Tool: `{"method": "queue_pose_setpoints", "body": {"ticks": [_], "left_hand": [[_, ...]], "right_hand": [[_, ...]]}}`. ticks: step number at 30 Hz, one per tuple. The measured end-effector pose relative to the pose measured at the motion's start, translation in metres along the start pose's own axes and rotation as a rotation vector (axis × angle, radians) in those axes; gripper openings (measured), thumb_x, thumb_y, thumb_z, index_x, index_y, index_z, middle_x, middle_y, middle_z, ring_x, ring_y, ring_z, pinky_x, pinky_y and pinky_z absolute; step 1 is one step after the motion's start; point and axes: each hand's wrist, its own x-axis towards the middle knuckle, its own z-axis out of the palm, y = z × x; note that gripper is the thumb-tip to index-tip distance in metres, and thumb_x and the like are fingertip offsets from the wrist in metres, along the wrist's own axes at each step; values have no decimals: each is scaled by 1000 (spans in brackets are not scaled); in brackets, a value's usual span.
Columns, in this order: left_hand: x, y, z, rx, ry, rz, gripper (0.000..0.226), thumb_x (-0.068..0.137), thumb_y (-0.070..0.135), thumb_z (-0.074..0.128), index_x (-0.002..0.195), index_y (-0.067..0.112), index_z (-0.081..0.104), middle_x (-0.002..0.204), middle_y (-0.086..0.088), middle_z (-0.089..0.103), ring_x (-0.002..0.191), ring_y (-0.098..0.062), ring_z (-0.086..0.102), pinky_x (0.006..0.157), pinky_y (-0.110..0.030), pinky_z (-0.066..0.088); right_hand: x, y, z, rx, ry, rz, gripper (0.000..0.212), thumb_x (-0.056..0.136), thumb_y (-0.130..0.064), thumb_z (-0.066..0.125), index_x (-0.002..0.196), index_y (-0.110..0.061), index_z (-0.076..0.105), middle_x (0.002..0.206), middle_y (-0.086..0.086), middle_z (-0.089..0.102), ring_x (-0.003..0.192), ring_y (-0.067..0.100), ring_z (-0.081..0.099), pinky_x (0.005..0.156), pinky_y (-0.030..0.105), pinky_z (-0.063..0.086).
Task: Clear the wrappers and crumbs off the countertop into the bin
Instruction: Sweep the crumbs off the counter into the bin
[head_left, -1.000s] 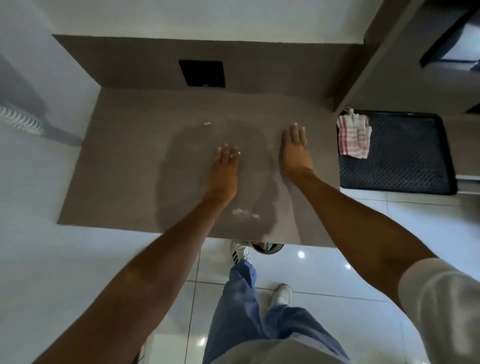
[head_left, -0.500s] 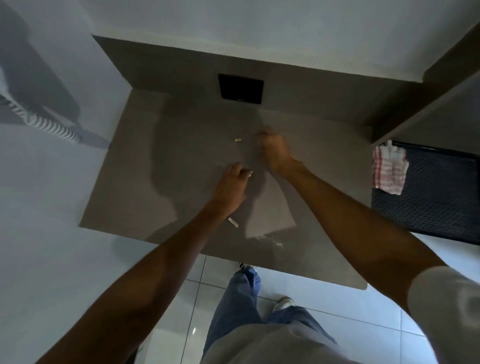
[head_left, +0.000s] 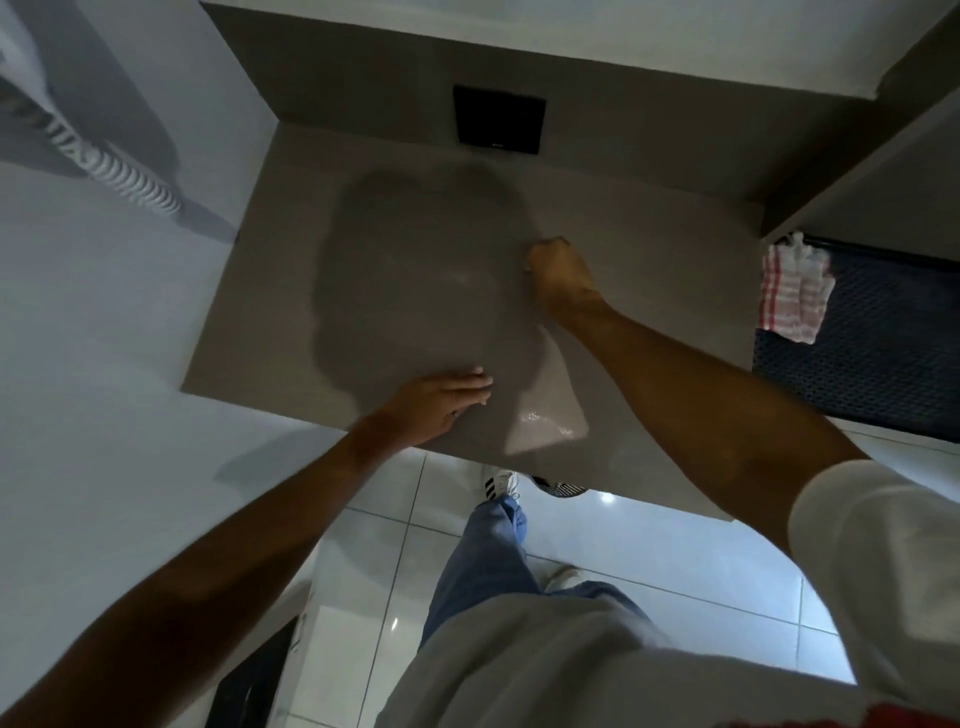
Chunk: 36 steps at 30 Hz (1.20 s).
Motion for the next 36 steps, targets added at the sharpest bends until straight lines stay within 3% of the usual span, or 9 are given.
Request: {"method": "queue_pose_setpoints", "body": {"ticks": [4, 8, 11, 15, 22, 27, 31, 34, 36], "left_hand": [[-3, 17, 2, 167, 34, -58, 40, 83, -11, 73, 120, 3, 77, 127, -13, 76, 114, -31, 75, 99, -46, 62], [1, 39, 8, 91, 7, -335, 35, 91, 0, 63, 124, 6, 76, 130, -15, 74, 116, -33, 71, 105, -36, 54], [6, 60, 9, 29, 133, -491, 27, 82, 5, 63, 100, 2, 83, 105, -20, 81, 98, -36, 76, 93, -40, 59], [-9, 118, 28, -895, 397, -618, 27, 81, -27, 62, 98, -12, 76, 81, -17, 82, 75, -29, 80, 74, -36, 66], [-50, 225, 162, -1303, 97, -936, 40, 78, -23, 71, 74, 14, 84, 75, -10, 80, 76, -27, 73, 77, -37, 66], [24, 157, 300, -1332, 179, -1432, 15, 83, -9, 74, 97, -4, 75, 96, -21, 73, 87, -28, 72, 84, -35, 67], [84, 76, 402, -1400, 97, -1503, 21, 92, -2, 68, 112, -5, 63, 106, -20, 69, 96, -30, 74, 68, -31, 63], [98, 46, 442, -1369, -57, -1414, 46, 101, 14, 61, 144, 0, 51, 142, -19, 60, 132, -34, 60, 103, -41, 54], [89, 48, 441, -1262, -69, -1343, 44, 103, 19, 57, 145, 10, 54, 145, -14, 62, 123, -28, 65, 97, -38, 54]], "right_hand": [[-50, 36, -5, 198, 8, 127, 29, 90, 4, 53, 112, 0, 71, 117, 21, 70, 114, 36, 64, 95, 38, 52], [-122, 44, 2, 950, -21, 279, 18, 93, 12, 56, 98, 4, 72, 81, 15, 66, 66, 21, 64, 58, 31, 62], [-190, 42, 14, 1315, -119, 256, 18, 95, 12, 56, 99, 6, 72, 75, 9, 68, 50, 7, 61, 54, 20, 51], [-282, 53, 45, 1668, -450, 292, 29, 98, 11, 52, 97, -8, 75, 86, 6, 74, 66, 9, 66, 62, 19, 56], [-357, 98, 162, 1897, -465, 930, 30, 98, 14, 42, 115, 3, 64, 94, 15, 68, 80, 22, 68, 79, 33, 62], [-297, 145, 274, 1871, -120, 1218, 19, 95, 2, 51, 111, 1, 60, 82, 17, 65, 71, 25, 64, 77, 37, 60], [-233, 178, 364, 2038, -49, 1223, 21, 103, -17, 41, 98, -5, 58, 64, 13, 65, 51, 22, 65, 45, 24, 52], [-209, 193, 413, 2162, -150, 1154, 44, 107, -39, 37, 120, -5, 62, 99, 18, 72, 85, 28, 71, 70, 36, 59], [-213, 191, 421, 1924, -192, 1136, 48, 107, -40, 37, 136, -7, 58, 122, 18, 68, 111, 32, 67, 97, 42, 56]]}}
